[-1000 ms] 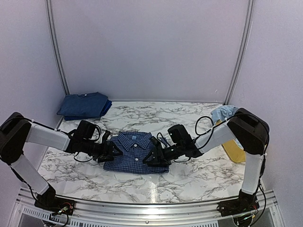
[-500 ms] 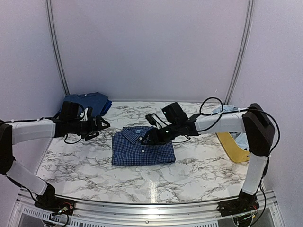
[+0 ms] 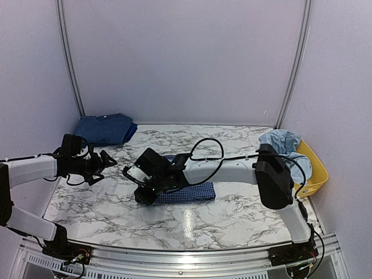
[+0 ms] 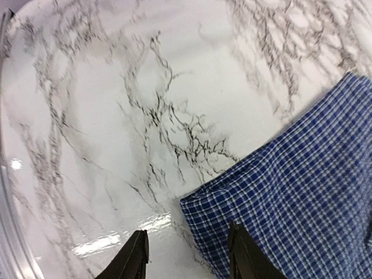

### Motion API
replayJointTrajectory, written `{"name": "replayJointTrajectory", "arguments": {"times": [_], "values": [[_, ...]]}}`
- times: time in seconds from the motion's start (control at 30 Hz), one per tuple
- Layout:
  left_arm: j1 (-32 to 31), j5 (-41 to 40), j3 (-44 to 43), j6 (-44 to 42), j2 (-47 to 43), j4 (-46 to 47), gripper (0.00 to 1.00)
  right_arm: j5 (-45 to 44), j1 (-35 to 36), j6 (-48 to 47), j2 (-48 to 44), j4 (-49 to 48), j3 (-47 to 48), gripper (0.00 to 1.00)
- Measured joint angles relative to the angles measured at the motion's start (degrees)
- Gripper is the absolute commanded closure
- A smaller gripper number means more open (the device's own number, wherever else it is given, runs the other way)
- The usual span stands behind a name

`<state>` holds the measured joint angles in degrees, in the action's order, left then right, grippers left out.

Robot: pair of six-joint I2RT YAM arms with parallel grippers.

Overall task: Fold and stack the mixed laundry pile
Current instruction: Pick up the square-folded T-shirt from the center of the board.

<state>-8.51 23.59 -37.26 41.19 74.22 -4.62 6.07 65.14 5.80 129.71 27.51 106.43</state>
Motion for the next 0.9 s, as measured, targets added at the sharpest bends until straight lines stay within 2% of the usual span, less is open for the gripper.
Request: {"name": "replayJointTrajectory", "arguments": {"times": [0.1, 0.17, 0.27, 0.4, 0.6, 0.9], "values": [[0.42, -0.13, 0.74, 0.22, -0.02, -0.76, 0.01, -2.23, 0.83, -1.25, 4.98, 2.62, 2.49, 0.59], [0.59, -0.15, 0.81, 0.22, -0.02, -1.09, 0.01, -3.23, 0.87, -1.79, 6.73, 3.10, 3.15, 0.64], [0.72, -0.37, 0.81, 0.15, -0.11, -1.38, 0.01, -5.22, 1.01, -2.64, 6.93, 3.67, 4.79, 0.77], [1.03, -0.72, 0.81, -0.02, -0.11, -1.75, 0.01, -8.22, 1.36, -3.69, 8.04, 4.35, 5.20, 1.00], [1.14, 0.13, 1.79, -0.02, 0.11, -1.09, 0.01, -9.90, 1.31, -4.09, 7.39, 4.15, 4.98, 1.00], [0.87, 5.60, 9.62, 7.30, 0.11, 8.83, 0.01, -2.40, -3.39, -1.60, -1.49, -2.64, -0.85, 1.00]]}}
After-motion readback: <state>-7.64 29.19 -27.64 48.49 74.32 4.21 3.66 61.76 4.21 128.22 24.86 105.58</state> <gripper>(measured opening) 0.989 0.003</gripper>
